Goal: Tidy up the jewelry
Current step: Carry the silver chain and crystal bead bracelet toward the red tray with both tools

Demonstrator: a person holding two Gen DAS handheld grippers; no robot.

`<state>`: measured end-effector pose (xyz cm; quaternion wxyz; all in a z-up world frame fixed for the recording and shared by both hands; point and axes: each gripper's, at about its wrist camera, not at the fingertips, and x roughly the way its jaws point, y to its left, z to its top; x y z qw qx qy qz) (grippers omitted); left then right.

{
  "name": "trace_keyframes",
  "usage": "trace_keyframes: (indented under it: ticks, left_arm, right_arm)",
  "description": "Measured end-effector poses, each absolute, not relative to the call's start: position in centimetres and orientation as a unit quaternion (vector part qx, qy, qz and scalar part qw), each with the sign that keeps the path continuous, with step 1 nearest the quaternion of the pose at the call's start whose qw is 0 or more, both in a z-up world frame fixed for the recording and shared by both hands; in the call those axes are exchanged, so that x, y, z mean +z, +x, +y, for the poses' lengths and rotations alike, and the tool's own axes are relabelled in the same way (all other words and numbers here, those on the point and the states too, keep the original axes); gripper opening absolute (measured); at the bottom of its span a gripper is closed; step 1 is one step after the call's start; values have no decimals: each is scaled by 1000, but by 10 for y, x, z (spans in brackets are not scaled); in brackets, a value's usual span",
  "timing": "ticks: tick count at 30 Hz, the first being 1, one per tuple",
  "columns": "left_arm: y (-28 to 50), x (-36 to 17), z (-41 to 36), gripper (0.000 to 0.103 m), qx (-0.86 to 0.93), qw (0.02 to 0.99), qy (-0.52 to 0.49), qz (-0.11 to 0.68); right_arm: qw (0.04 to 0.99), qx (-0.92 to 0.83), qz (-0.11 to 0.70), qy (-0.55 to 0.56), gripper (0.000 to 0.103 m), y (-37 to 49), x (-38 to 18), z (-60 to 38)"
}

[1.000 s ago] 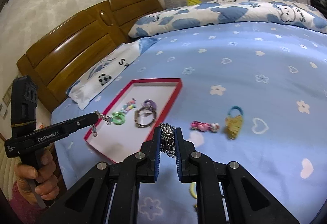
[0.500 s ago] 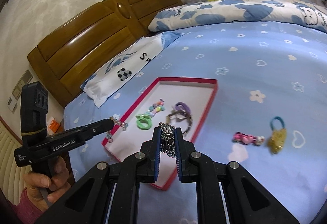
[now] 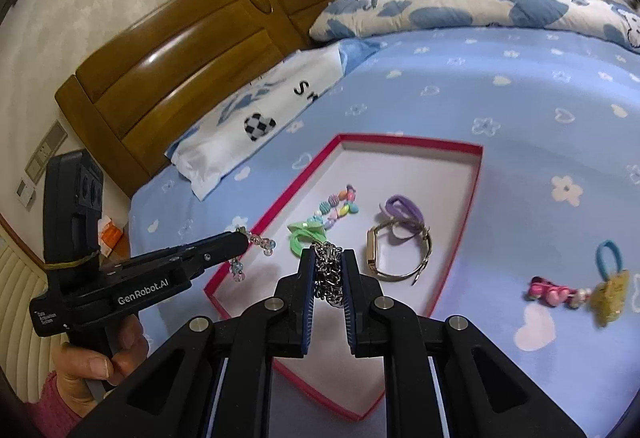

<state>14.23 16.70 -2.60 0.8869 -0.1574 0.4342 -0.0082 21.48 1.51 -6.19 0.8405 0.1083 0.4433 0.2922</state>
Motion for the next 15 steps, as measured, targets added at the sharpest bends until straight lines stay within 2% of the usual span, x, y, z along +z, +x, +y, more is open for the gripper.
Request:
trace_keyframes:
  ticks: [15]
  left_arm:
    - [171, -64, 158, 13, 5, 870, -136, 473]
  right_arm:
    - [813, 280, 504, 82, 12, 228, -114, 31]
